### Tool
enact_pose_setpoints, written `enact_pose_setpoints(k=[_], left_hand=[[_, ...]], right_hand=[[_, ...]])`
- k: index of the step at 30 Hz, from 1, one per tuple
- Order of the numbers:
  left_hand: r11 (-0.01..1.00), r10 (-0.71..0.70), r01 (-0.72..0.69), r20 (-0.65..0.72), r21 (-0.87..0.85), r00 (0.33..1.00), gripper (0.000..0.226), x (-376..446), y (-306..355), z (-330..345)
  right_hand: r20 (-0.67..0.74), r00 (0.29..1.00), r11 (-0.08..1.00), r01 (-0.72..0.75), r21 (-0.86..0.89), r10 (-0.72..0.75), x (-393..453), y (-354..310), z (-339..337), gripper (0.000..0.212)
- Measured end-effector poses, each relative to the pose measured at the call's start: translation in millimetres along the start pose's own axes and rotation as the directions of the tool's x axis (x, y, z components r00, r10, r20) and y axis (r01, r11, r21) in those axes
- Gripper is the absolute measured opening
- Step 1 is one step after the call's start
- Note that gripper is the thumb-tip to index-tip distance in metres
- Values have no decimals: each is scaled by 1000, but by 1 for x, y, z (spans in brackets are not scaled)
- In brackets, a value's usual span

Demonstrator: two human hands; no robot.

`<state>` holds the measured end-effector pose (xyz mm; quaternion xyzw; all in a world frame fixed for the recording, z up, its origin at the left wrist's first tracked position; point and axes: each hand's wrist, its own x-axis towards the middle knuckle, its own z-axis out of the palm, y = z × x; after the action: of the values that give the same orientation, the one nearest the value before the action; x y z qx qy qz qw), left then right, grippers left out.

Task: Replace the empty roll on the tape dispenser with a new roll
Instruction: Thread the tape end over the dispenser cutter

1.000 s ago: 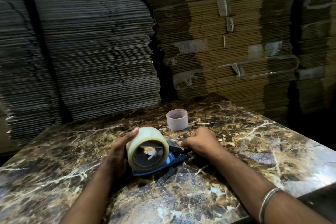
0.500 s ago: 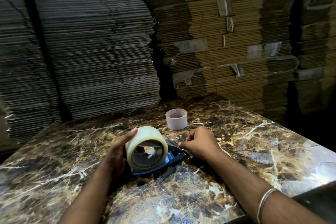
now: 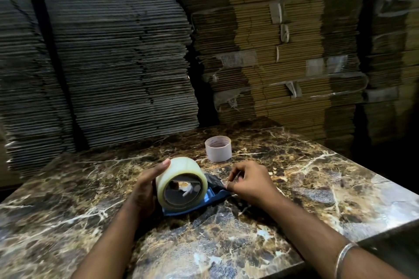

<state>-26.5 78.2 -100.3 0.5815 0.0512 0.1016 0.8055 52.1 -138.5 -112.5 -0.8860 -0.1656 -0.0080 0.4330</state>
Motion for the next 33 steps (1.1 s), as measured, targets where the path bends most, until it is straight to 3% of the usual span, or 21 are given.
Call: enact_pose_setpoints(k=[6,10,13,15,17,21,23,25,27,30,33], left_hand=[[1000,0,0,-14,-25,1000,41,2,-3,-2],[998,20,-21,-29,-51,999,40,5,-3,-4],[990,120,-124,-60,-67,991,31,9,1,-8],[981,192,-193,-118,9,974,32,13,1,-13],[970,233,-221,-150,98,961,38,12,-2,-19],[956,195,-168,-94,240,976,46,-7,-10,-35],[938,185,-178,6,297,983,39,-18,-10,-48],[899,144,-187,136,395,980,44,-28,-9,-60],[799,93,-188,191,571,977,68,-34,-10,-67],[547,91,-186,163,816,982,92,-37,-11,-64],[516,111,-175,137,838,984,91,-37,-11,-60]], right_hand=[[-7,999,999,35,-26,-35,-4,-2,1,9],[-45,982,982,184,32,-182,-6,-1,0,7],[64,959,959,280,-35,-277,-9,1,0,41],[191,954,954,260,-153,-229,-9,1,1,77],[254,949,934,253,-253,-188,-7,1,3,92],[279,946,931,244,-270,-167,-5,-1,4,82],[273,947,938,239,-251,-168,-6,-2,4,75],[265,950,942,231,-244,-164,-6,-3,4,72],[256,952,940,234,-250,-169,-6,-3,3,69],[266,950,946,228,-231,-164,-4,-3,4,68],[271,949,945,229,-235,-162,-4,-1,5,70]])
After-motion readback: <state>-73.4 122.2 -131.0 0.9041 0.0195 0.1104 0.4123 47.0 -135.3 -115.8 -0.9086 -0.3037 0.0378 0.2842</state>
